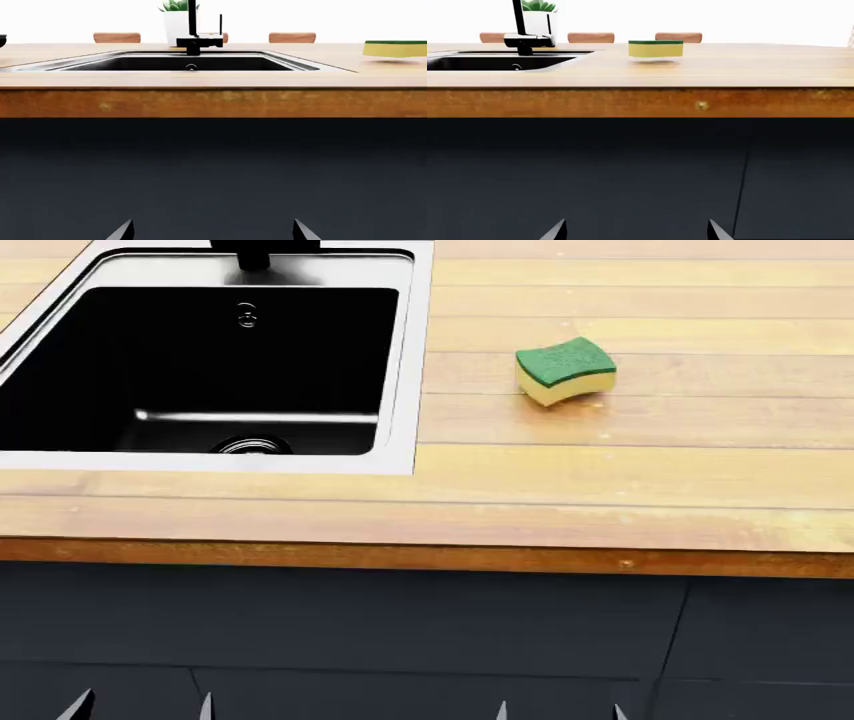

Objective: Pick the pan and sponge and place them into the sink. Then turn on the water.

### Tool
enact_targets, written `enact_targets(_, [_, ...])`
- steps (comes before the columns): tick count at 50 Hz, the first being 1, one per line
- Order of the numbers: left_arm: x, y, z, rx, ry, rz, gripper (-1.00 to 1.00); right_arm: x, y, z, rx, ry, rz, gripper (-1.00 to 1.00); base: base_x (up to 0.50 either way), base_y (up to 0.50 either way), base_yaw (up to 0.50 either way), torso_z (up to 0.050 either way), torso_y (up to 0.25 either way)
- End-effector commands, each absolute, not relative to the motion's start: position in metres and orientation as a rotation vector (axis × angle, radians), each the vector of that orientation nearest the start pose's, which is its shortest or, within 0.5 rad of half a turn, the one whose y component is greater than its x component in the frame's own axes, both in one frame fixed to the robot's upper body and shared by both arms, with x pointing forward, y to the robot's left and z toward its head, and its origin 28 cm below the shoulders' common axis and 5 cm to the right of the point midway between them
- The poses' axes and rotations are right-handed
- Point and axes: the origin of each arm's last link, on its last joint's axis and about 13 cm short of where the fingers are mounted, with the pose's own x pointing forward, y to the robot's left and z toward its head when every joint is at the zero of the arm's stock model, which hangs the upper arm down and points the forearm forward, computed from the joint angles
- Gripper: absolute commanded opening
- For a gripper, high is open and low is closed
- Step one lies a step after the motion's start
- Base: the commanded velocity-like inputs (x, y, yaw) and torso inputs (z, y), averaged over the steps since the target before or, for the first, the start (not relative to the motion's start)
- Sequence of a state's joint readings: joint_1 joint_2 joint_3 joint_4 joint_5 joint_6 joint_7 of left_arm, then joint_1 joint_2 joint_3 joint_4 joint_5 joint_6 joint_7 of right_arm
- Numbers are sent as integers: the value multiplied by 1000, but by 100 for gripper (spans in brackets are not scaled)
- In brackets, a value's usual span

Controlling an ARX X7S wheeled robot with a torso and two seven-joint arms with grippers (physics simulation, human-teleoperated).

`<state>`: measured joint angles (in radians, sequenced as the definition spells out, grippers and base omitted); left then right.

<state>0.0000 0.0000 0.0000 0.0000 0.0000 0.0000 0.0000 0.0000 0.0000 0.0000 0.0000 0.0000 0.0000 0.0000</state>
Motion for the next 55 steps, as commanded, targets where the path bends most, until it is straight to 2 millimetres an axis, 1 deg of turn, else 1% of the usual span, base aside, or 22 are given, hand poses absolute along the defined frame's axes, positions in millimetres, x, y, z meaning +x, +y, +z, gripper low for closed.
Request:
enact_targets(1, [209, 207, 13, -3, 1, 0, 100, 211, -96, 13, -12, -3, 1, 100, 0, 0, 0, 0, 0])
enact_targets(19, [212, 203, 12, 0, 13, -12, 100, 211, -97, 14, -13, -12, 0, 100, 0, 0, 0, 0, 0])
enact_targets(23, [212, 204, 12, 1, 17, -10, 100, 211, -97, 13, -16, -1, 0, 100, 0, 246, 0, 0, 0])
enact_targets(40, [212, 203, 12, 1, 24, -12, 100, 211, -97, 14, -22, -8, 2, 100, 3, 500, 0, 0, 0])
enact_targets(49, [211, 204, 12, 1, 23, -15, 100, 210, -97, 13, -29, -13, 3, 100, 266, 472, 0, 0, 0])
enact_targets(55, [211, 203, 12, 4, 22, -21, 100, 210, -96, 13, -40, -13, 6, 100, 152, 187, 0, 0, 0])
